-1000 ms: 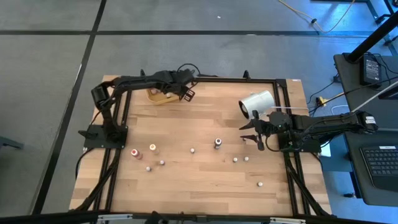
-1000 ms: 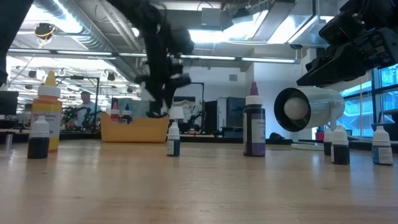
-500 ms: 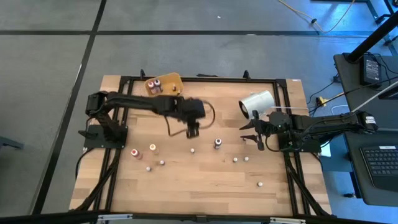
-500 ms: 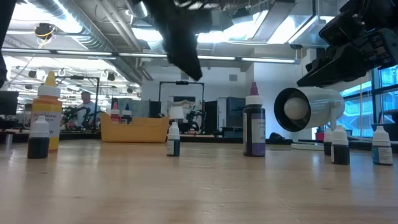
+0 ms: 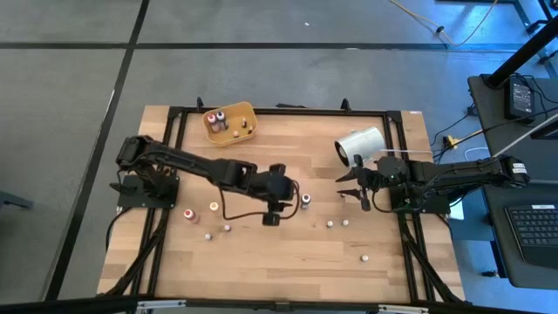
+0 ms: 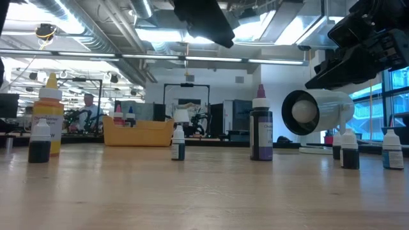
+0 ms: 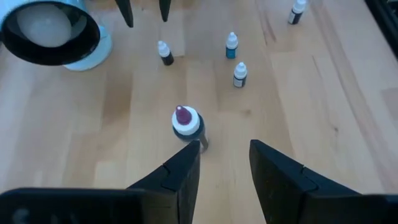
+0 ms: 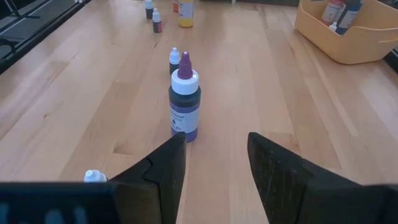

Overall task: Pick & Place food coloring
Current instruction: Put the right small blue food coloring bottle into the yellow bin

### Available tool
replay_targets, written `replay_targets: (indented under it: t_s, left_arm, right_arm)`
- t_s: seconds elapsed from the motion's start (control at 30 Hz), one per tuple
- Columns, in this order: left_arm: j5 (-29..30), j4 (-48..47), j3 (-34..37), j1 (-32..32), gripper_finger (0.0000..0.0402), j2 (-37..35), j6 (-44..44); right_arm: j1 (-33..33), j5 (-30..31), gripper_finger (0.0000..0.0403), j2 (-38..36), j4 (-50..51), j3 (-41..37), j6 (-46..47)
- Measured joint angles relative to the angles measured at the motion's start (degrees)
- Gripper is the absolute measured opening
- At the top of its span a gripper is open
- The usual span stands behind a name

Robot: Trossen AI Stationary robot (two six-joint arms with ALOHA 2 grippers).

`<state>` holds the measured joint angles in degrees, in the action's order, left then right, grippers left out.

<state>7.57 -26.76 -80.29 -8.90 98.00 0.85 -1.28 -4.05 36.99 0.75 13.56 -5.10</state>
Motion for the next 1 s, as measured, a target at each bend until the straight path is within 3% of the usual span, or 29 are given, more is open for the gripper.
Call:
replay_targets:
  t_s: [0.27,0.5,0.67,1.0]
  left_arm:
    - [2.73,0.0,0.0,-1.85,0.0136,0.0,3.47]
    - [-1.63,-0.34,0.16,-1.89,0.0141,0.0,9.33]
    - [-4.81,1.39,2.74,-1.89,0.0167,0.0,9.36]
    - [-4.71,2.6,7.48,-0.99,0.0227,0.07,12.09]
  right_arm:
    - [0.0,0.0,0.0174,0.0,0.0,0.0,-0.04]
    - [0.02,0.0,0.0174,0.01,0.0,0.0,0.0]
    - [0.01,0.0,0.0174,0.02,0.0,0.0,-0.02]
    - [0.02,0.0,0.0174,0.01,-0.02,0.0,-0.07]
